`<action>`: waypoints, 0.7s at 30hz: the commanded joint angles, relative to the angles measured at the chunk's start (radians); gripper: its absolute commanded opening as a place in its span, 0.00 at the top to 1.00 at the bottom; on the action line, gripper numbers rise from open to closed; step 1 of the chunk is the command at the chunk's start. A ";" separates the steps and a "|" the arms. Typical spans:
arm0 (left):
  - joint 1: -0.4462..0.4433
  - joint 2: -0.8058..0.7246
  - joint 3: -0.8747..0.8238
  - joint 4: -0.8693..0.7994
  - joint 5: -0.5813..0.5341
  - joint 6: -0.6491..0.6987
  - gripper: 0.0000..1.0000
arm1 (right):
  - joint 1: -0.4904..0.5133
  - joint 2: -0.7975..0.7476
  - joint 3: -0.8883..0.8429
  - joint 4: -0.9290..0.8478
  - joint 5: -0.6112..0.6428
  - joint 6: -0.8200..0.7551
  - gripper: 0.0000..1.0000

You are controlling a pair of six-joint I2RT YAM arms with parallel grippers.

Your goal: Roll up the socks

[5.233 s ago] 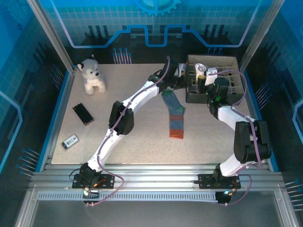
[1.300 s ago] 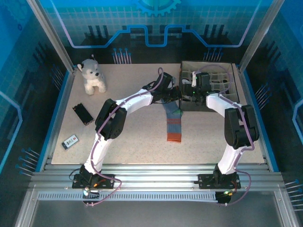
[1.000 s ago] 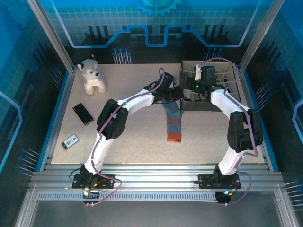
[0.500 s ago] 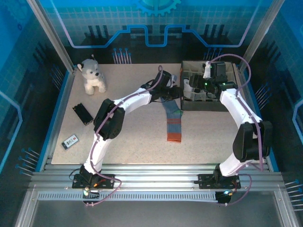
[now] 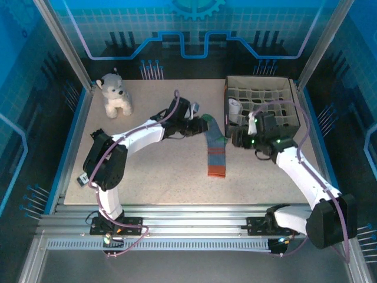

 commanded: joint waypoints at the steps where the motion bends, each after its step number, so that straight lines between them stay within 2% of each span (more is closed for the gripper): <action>1: -0.043 -0.040 -0.120 -0.047 0.024 -0.042 0.76 | 0.063 -0.015 -0.111 0.010 0.024 0.110 0.48; 5: -0.109 -0.071 -0.257 0.020 0.021 -0.110 0.76 | 0.130 0.032 -0.186 0.091 0.009 0.169 0.50; 9: -0.148 -0.084 -0.362 0.140 0.022 -0.187 0.77 | 0.155 0.134 -0.194 0.149 -0.034 0.209 0.51; 14: -0.168 -0.059 -0.373 0.173 0.043 -0.191 0.80 | 0.180 0.240 -0.160 0.161 -0.056 0.220 0.54; 21: -0.176 -0.018 -0.365 0.215 0.080 -0.205 0.83 | 0.191 0.289 -0.137 0.160 -0.054 0.218 0.61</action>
